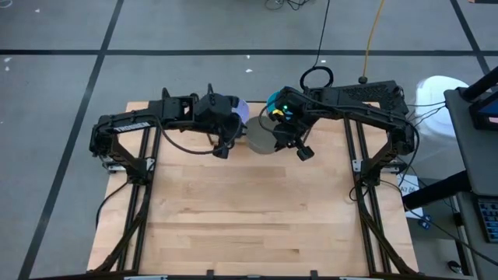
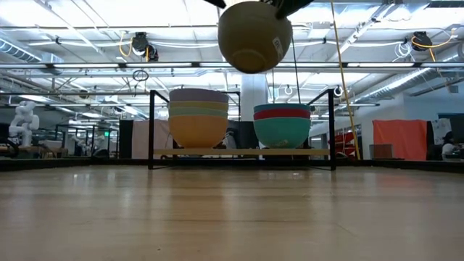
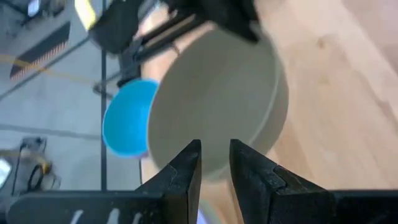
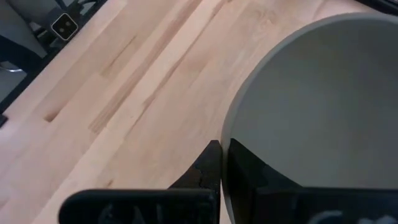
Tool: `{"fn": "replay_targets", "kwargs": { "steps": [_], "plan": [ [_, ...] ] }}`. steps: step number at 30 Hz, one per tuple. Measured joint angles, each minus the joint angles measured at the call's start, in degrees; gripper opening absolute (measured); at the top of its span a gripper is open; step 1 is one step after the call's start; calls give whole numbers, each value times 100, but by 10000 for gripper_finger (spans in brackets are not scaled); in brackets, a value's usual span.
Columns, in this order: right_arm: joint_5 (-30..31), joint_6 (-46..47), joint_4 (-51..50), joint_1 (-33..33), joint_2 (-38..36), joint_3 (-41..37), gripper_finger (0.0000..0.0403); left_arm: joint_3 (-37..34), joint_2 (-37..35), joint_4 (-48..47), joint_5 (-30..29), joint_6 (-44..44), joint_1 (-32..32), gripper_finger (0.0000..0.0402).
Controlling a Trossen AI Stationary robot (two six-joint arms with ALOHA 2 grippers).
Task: Place and stack bowls onto a shelf
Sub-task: Stack the gray bowl on top of the blue bowl on the shelf
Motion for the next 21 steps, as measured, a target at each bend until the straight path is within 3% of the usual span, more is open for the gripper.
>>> {"fn": "replay_targets", "kwargs": {
  "steps": [6, 12, 16, 21],
  "plan": [
    [132, -3, -19, -313, -10, 0, 1, -20, -235, -193, -386, -171, 59, 88],
    [1204, 64, -25, -739, -22, 0, 1, -14, -481, -353, -482, -578, 225, 88],
    [1527, 397, -26, -1132, -22, 0, 1, -22, -632, -520, -466, -840, 364, 88],
    [1284, 497, -28, -1682, -22, 0, 0, -21, -700, -663, -462, -934, 477, 88]
  ]
}}
